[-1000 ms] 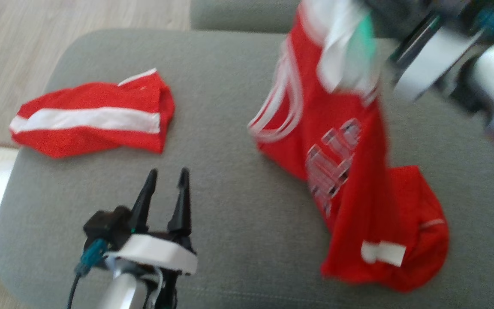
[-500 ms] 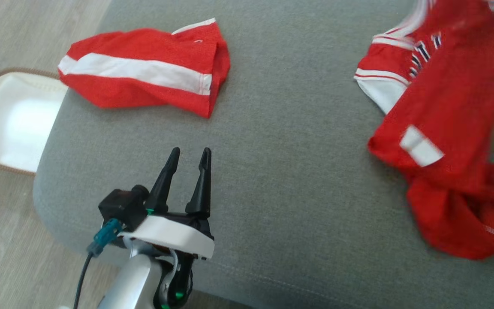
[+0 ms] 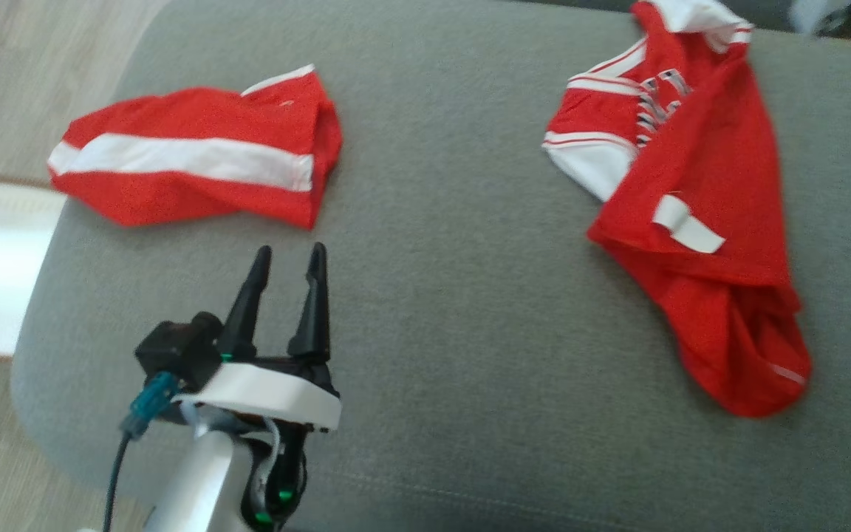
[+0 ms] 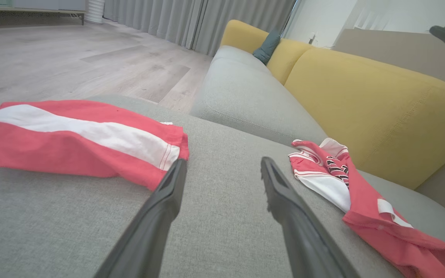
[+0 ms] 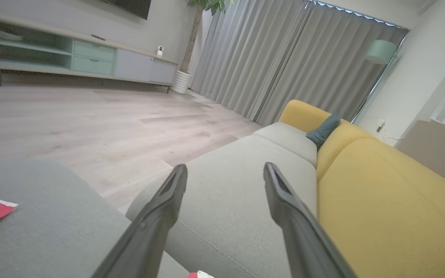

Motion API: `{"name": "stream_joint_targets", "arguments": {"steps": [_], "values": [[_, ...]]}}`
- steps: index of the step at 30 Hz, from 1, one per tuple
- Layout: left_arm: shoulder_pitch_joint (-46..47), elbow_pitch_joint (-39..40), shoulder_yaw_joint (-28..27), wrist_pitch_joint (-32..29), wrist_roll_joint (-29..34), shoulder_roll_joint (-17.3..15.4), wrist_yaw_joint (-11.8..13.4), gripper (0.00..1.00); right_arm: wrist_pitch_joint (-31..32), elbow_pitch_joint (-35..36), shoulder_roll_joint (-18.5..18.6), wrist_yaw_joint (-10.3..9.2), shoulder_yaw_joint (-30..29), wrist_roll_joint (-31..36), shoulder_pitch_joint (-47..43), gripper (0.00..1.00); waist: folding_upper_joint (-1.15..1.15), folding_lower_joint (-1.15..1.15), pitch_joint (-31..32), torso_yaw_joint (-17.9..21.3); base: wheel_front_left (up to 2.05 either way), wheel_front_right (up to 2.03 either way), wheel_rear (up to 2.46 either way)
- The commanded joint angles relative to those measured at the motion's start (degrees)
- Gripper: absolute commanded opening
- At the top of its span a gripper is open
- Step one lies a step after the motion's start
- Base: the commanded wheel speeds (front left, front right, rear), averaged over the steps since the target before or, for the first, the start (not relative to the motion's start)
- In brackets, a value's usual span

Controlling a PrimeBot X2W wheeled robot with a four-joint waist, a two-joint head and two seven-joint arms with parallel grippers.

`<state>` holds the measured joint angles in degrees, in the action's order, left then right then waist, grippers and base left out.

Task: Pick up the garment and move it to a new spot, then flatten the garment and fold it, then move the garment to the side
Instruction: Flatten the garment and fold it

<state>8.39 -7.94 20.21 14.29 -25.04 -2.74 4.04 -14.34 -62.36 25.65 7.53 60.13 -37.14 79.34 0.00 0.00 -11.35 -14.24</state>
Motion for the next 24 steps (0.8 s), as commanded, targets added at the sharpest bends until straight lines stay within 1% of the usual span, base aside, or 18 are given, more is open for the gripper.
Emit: {"name": "stream_joint_targets", "arguments": {"steps": [1, 3, 7, 12, 13, 15, 16, 19, 20, 21, 24], "values": [[1.2, 1.9, -2.9, 0.7, 1.0, -0.1, 0.0, 1.0, -0.6, 4.3, -0.7, -0.04, -3.1, 0.3, -2.5, 1.0, 0.0, 0.0, 2.8, 3.0, 0.0, 0.0, 0.0], [0.8, 2.4, -4.0, 0.7, 1.4, -0.1, -0.1, 1.0, -0.6, 8.9, -0.7, -0.04, -6.8, 1.7, -6.6, 1.0, 0.0, 0.0, 4.2, 4.5, 0.0, 0.0, 0.0], [-0.7, 3.3, -6.0, 0.7, 1.9, -0.1, -0.1, 1.0, -0.6, 18.4, -1.3, -0.04, -17.3, 5.1, -17.9, 1.0, 0.0, 0.0, 7.1, 7.4, 0.0, 0.0, 0.0], [-2.8, 3.9, -7.5, 0.7, 2.6, -0.1, -0.4, 1.0, -0.6, 29.1, -5.0, -0.04, -30.6, 11.7, -35.0, 1.0, 0.0, 0.0, 9.7, 10.2, 0.0, 0.0, 0.0], [-2.8, 3.9, -7.5, 0.7, 2.6, -0.1, -0.4, 1.0, -0.6, 29.1, -5.0, -0.04, -30.6, 11.7, -35.0, 1.0, 0.0, 0.0, 9.7, 10.2, 0.0, 0.0, 0.0], [-3.6, 4.0, -7.7, 0.7, 2.7, -0.1, -0.6, 1.0, -0.6, 33.3, -7.0, -0.04, -34.8, 15.2, -42.0, 1.0, 0.0, 0.0, 10.5, 11.1, 0.0, 0.0, 0.0], [-4.1, 4.1, -7.8, 0.7, 2.7, -0.1, -0.6, 1.0, -0.6, 35.1, -8.5, -0.04, -37.4, 16.4, -45.6, 1.0, 0.0, 0.0, 10.9, 11.5, 0.0, 0.0, 0.0], [-5.6, 4.1, -7.8, 0.7, 2.5, -0.1, -0.8, 1.0, -0.6, 40.0, -12.6, -0.04, -42.6, 20.8, -55.6, 1.0, 0.0, 0.0, 12.0, 12.3, 0.0, 0.0, 0.0], [-6.1, 4.1, -7.8, 0.7, 2.6, -0.1, -0.9, 1.0, -0.6, 41.4, -14.2, -0.04, -44.3, 21.8, -58.6, 1.0, 0.0, 0.0, 12.2, 12.5, 0.0, 0.0, 0.0], [-6.9, 4.0, -7.9, 0.7, 2.5, -0.1, -0.9, 1.0, -0.6, 44.2, -16.9, -0.04, -47.1, 24.6, -63.8, 1.0, 0.0, 0.0, 12.4, 12.9, 0.0, 0.0, 0.0], [-7.6, 3.9, -7.7, 0.7, 2.5, -0.1, -1.1, 1.0, -0.7, 47.2, -20.2, -0.04, -50.2, 27.1, -69.7, 1.0, 0.0, 0.0, 12.3, 13.4, 0.0, 0.0, 0.0]]}}
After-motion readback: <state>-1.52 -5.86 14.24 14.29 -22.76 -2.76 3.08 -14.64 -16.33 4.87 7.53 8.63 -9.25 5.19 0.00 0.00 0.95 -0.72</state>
